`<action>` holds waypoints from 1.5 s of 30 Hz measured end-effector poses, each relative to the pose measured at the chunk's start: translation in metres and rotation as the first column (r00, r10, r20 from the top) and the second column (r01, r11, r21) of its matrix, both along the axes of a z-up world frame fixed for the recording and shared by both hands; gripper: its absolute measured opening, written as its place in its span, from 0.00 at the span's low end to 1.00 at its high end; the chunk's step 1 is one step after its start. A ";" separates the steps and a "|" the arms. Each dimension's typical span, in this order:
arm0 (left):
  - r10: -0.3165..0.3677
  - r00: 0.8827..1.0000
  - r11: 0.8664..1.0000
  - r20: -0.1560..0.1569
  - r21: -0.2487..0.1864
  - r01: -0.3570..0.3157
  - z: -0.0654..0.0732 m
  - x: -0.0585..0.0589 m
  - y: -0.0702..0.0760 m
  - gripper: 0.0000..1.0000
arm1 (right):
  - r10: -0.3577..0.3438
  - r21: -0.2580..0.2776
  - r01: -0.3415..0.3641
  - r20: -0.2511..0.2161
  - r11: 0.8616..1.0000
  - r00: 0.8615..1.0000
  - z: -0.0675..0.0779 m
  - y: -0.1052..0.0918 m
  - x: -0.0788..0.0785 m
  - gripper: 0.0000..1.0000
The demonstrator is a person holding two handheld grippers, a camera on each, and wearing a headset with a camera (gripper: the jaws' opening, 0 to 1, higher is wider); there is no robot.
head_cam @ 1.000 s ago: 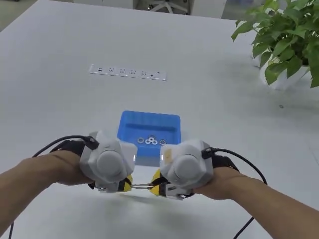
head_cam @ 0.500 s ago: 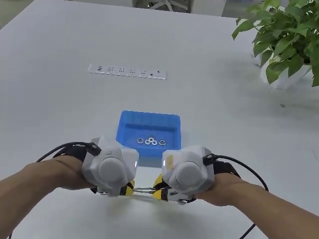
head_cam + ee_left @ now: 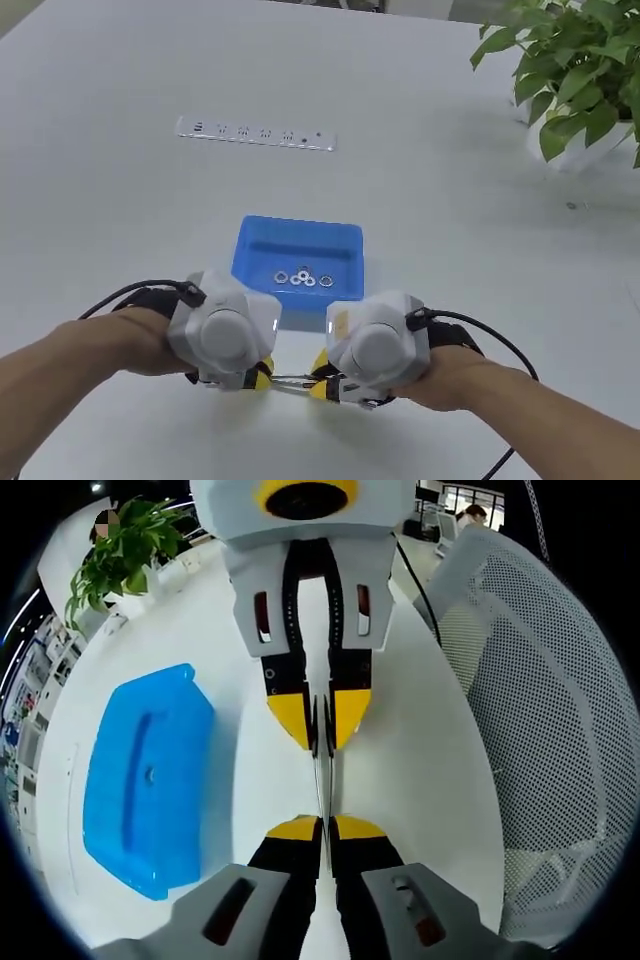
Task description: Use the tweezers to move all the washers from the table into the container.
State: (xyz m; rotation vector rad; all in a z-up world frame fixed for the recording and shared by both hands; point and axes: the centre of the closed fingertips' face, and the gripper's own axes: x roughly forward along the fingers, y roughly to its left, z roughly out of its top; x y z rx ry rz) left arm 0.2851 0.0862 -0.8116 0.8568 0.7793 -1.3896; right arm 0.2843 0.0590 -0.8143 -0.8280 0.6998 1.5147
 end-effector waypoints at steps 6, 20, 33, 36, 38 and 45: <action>-0.005 1.000 1.000 -0.005 0.006 0.005 -0.002 -0.003 0.003 0.07 | -0.004 -0.001 0.004 -0.010 1.000 1.000 -0.003 -0.001 -0.004 0.11; -0.003 1.000 1.000 -0.019 0.020 0.004 -0.004 -0.005 0.009 0.07 | 0.014 -0.008 -0.014 -0.009 1.000 1.000 -0.003 0.002 -0.003 0.12; 0.003 1.000 1.000 -0.023 0.019 -0.002 -0.003 -0.006 0.009 0.08 | 0.010 -0.008 -0.010 0.005 1.000 1.000 -0.001 -0.001 -0.001 0.14; 0.003 1.000 1.000 -0.024 0.021 -0.003 -0.003 -0.007 0.010 0.09 | 0.006 -0.004 -0.006 0.007 1.000 1.000 0.000 -0.001 0.000 0.15; 0.008 1.000 1.000 -0.030 0.022 -0.007 -0.003 -0.008 0.011 0.11 | 0.005 -0.002 -0.005 0.005 1.000 1.000 0.002 -0.001 -0.001 0.17; 0.047 0.998 0.999 -0.034 0.016 -0.047 0.006 -0.007 0.016 0.21 | -0.021 0.021 0.021 0.017 1.000 1.000 0.011 -0.001 0.000 0.25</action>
